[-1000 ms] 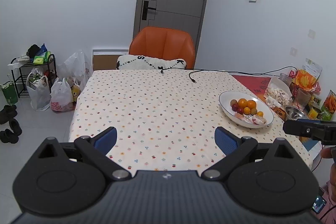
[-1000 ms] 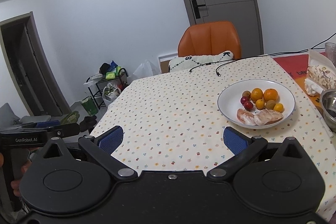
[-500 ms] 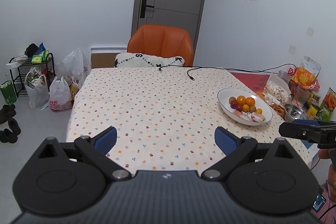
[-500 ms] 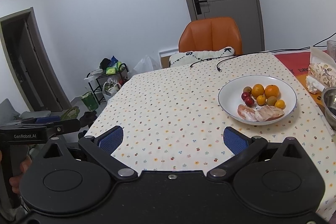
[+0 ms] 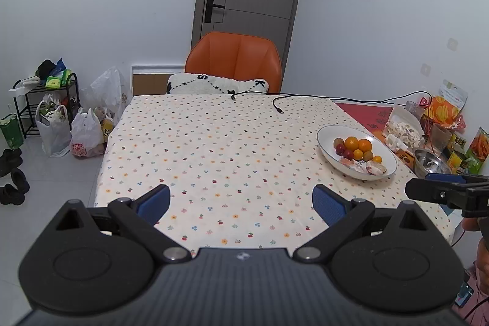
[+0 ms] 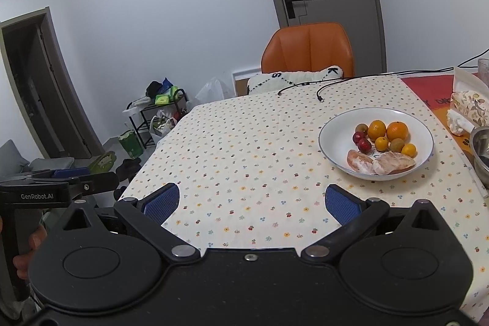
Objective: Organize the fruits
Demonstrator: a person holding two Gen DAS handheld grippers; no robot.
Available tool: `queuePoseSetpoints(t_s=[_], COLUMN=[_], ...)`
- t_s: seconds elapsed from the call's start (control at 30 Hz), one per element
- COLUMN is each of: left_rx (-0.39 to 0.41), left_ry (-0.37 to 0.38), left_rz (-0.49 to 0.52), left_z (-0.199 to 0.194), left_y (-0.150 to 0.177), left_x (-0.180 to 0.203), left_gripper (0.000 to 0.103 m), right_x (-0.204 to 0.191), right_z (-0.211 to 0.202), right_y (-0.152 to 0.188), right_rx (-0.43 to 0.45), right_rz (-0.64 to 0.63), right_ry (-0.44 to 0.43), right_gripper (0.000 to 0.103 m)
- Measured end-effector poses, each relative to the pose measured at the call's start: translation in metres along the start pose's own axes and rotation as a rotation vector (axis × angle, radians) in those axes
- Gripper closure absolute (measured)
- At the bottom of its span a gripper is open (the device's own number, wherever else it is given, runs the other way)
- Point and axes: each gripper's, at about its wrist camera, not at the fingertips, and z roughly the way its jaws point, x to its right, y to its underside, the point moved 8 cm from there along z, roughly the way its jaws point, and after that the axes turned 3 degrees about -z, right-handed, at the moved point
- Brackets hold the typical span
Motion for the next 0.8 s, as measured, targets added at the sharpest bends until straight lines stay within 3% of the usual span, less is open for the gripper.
queuePoseSetpoints(t_s=[0.8], left_rx=[0.005], left_ry=[0.001], left_rz=[-0.004], left_z=[0.0006], left_y=[0.0015], left_x=[0.0002], left_gripper=[0.004], right_x=[0.0011], right_z=[0.0009], right_y=[0.0001], right_rx=[-0.001], right_rz=[-0.001], right_ry=[0.001], right_gripper=[0.0])
